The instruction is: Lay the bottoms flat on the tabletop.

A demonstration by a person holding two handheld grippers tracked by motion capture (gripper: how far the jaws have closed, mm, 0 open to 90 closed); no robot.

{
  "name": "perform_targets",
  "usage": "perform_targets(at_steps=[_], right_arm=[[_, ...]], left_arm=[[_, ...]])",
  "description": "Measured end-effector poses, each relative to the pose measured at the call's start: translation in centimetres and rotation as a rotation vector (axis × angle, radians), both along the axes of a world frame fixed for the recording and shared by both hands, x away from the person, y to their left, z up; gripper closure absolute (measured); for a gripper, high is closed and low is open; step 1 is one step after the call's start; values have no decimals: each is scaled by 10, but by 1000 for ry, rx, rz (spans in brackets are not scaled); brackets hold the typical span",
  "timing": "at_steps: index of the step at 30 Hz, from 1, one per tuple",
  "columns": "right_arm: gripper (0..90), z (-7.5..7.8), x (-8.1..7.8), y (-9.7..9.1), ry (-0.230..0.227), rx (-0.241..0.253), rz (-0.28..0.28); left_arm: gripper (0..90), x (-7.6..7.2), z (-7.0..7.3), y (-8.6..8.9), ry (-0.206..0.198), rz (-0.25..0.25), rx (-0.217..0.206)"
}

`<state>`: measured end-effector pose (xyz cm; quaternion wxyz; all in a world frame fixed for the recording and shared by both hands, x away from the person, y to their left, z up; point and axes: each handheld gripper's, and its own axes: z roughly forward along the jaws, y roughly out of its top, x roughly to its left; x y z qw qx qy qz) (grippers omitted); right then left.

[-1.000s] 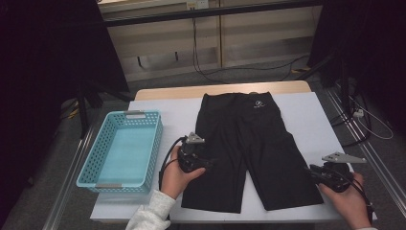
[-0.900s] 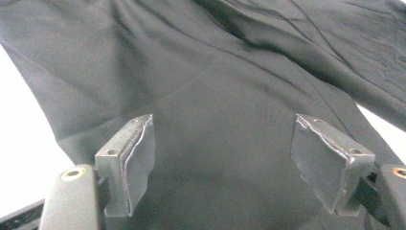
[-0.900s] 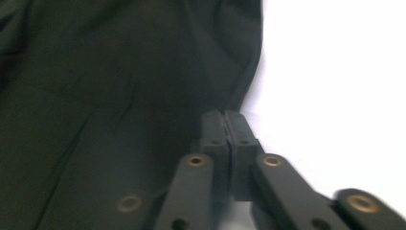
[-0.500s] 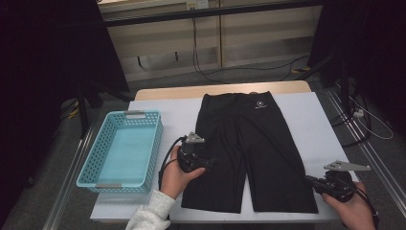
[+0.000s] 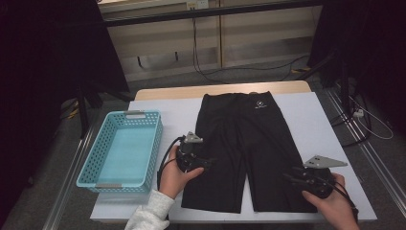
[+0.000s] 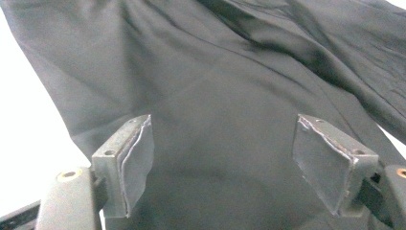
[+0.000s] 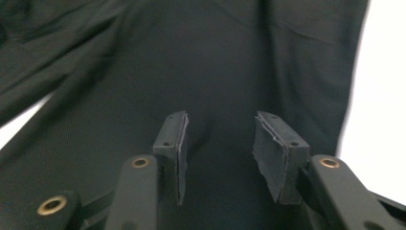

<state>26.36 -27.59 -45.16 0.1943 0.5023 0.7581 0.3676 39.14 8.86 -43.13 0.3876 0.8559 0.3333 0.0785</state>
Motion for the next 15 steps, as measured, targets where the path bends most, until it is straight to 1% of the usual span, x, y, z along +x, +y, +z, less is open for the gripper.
perform_targets(at_steps=[4, 6, 9, 11, 13, 15], right_arm=[[521, -2, 7, 18, -12, 5, 40], [524, -3, 10, 27, -8, 5, 58], [540, -5, 13, 39, -9, 3, 83], [546, -6, 14, 46, -10, 13, 89], [551, -6, 15, 53, -14, 6, 103], [569, -7, 16, 61, -15, 2, 120]], left_arm=[[212, 0, 0, 4, -5, 20, -1], [204, 0, 0, 6, -9, 23, 1], [196, 1, 1, 10, -15, 34, 8], [185, 1, 0, 12, -20, 48, 11], [183, 1, 0, 14, -21, 56, 8], [179, 1, 1, 16, -22, 56, 21]])
